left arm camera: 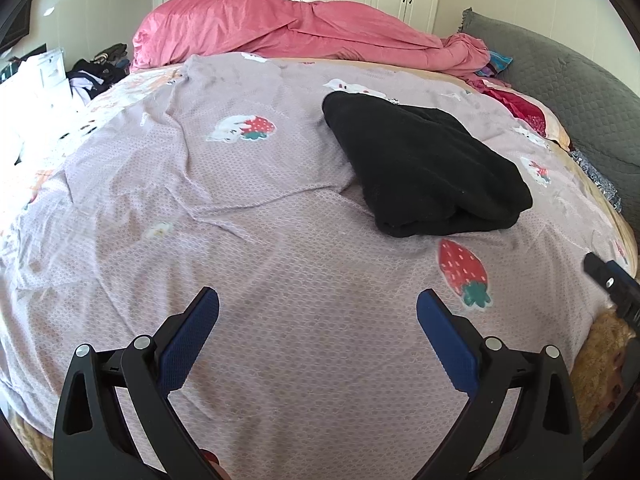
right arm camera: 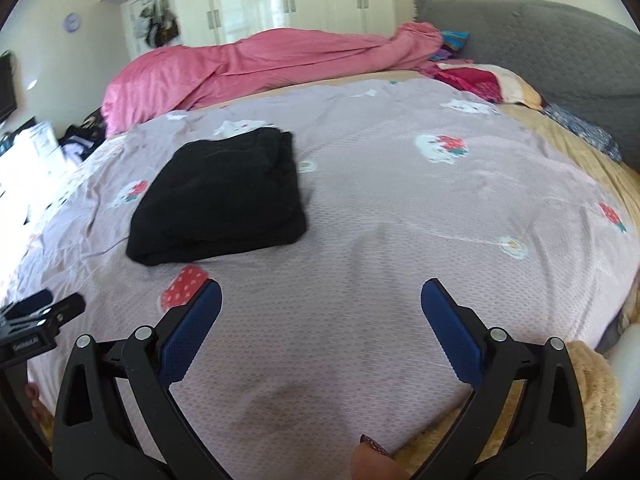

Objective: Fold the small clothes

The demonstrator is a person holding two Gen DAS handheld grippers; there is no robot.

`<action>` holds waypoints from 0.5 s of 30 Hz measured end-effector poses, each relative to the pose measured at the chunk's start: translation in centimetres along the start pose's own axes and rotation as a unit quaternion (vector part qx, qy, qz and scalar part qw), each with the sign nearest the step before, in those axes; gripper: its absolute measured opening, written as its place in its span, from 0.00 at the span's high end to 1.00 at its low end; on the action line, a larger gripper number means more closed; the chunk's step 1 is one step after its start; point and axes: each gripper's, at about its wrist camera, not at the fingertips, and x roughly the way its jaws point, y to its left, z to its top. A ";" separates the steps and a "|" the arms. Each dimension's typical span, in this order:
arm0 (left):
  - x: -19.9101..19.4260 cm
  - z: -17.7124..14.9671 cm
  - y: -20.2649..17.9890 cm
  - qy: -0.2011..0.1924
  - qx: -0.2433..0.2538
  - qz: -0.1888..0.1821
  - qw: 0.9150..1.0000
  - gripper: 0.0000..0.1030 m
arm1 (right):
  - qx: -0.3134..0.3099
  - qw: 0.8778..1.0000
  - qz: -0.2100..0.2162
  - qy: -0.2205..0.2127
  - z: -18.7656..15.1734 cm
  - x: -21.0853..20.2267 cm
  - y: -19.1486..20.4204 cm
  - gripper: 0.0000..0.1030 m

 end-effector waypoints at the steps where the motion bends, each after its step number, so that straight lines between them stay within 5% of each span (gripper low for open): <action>1: 0.0 0.0 0.3 0.001 0.000 0.009 1.000 0.04 | 0.012 1.000 -0.010 -0.002 0.1 -0.2 -0.7 0.09; 5: -0.5 0.1 2.6 -0.003 -0.018 0.021 1.000 0.04 | 0.070 0.995 -0.075 -0.005 0.7 -1.4 -5.7 0.09; 9: -0.4 1.4 8.9 0.001 -0.074 0.057 0.996 0.04 | 0.157 0.971 -0.181 -0.019 0.4 -4.4 -14.9 0.09; 11: -0.2 2.5 14.1 0.004 -0.110 0.087 0.990 0.04 | 0.205 0.948 -0.244 -0.023 -0.5 -6.0 -20.4 0.09; 14: -0.3 4.6 22.8 -0.002 -0.158 0.154 0.975 0.04 | 0.250 0.890 -0.381 -0.014 -3.2 -8.0 -29.4 0.09; 15: -0.3 5.2 25.0 -0.006 -0.169 0.177 0.970 0.04 | 0.273 0.861 -0.428 0.001 -4.7 -8.5 -32.8 0.09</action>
